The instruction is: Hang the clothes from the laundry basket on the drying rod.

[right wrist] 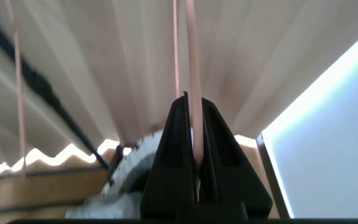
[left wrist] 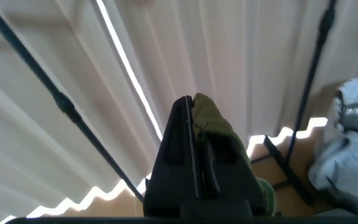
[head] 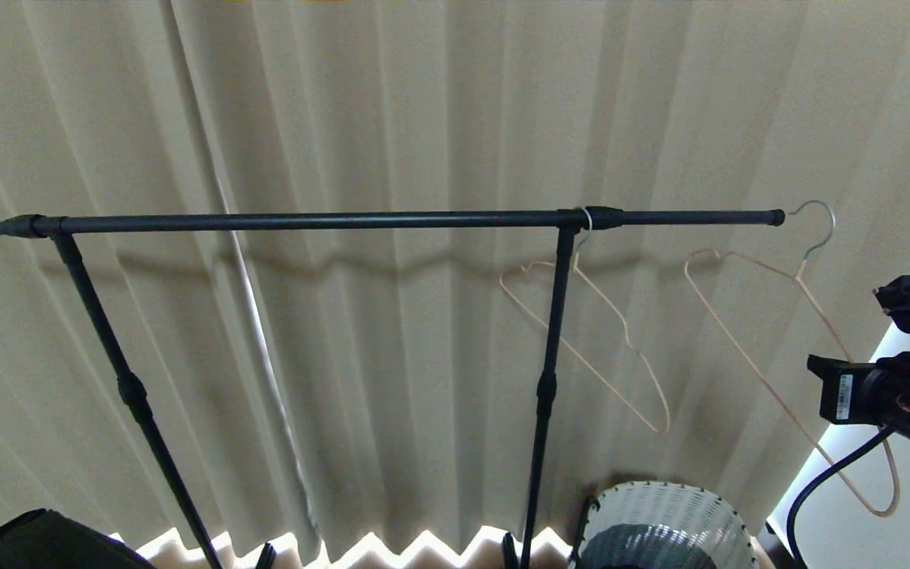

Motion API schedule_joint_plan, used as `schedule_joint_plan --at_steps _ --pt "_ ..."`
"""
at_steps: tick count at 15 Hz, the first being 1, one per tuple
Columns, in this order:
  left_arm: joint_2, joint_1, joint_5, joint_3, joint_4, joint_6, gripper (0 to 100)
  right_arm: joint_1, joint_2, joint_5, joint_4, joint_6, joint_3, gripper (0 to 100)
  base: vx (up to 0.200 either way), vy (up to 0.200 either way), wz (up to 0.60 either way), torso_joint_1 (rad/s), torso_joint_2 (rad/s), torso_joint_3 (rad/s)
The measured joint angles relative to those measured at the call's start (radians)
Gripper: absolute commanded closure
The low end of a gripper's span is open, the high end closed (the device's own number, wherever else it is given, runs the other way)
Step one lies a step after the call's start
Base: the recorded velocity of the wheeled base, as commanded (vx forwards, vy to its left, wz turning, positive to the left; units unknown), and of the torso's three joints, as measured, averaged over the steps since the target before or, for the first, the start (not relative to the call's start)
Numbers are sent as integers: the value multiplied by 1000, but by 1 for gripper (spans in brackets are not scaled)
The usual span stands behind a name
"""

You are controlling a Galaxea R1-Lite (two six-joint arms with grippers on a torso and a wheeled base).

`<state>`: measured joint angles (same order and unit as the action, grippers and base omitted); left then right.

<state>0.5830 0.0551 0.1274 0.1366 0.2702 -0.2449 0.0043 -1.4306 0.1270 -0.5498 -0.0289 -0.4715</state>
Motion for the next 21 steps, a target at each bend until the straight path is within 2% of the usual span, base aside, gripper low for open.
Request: schedule_joint_plan --at_steps 6,10,15,17,21 --pt "0 1 0 -1 -1 1 100 0 5 1 -1 3 11 100 -200 0 0 2 5 3" --pt "0 1 1 -3 0 1 100 18 19 -21 -2 0 48 100 0 0 0 0 0 0" --pt "0 1 1 -3 -1 1 100 101 103 -151 -38 -4 118 100 0 0 0 0 0 0" --pt "0 1 1 -3 -2 2 100 131 143 -169 -108 -4 158 100 0 0 0 0 0 0" --pt "0 0 1 -3 -2 2 100 170 193 -182 -131 -2 201 100 0 0 0 0 0 0"
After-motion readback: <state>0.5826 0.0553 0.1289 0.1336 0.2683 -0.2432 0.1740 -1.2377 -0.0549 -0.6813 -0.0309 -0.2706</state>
